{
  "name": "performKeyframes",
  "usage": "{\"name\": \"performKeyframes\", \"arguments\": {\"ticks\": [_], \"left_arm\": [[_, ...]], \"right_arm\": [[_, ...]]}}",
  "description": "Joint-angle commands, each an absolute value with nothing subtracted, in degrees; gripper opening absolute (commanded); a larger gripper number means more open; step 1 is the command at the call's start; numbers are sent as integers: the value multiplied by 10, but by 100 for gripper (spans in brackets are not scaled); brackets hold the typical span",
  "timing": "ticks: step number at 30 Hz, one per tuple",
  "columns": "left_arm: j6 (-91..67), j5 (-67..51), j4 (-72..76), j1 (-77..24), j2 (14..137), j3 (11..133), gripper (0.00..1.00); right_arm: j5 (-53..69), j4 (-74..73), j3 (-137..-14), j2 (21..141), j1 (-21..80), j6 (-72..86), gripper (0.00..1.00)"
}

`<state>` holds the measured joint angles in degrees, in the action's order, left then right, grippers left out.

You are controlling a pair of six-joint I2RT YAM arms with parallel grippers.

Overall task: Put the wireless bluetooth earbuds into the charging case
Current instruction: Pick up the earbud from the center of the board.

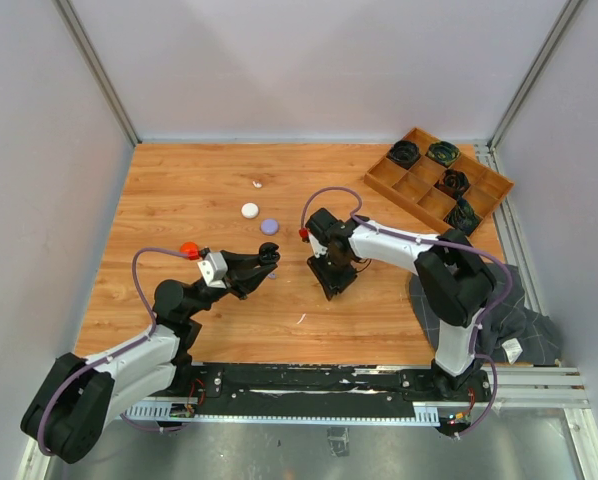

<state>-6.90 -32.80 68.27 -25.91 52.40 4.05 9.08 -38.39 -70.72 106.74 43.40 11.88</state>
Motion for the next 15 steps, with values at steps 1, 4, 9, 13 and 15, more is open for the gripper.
{"name": "performKeyframes", "arguments": {"ticks": [1,4,9,13,15], "left_arm": [[-69,-325,687,-259,513,35,0],[-67,-325,683,-259,510,35,0],[-66,-323,680,-259,509,34,0],[-64,-325,677,-259,506,33,0],[-62,-324,674,-259,503,33,0]], "right_arm": [[97,-404,-714,1045,441,126,41],[54,-411,-723,1036,440,126,40],[22,-406,-737,1046,438,139,36],[22,-400,-746,1063,438,148,34],[19,-397,-748,1072,437,149,34]]}}
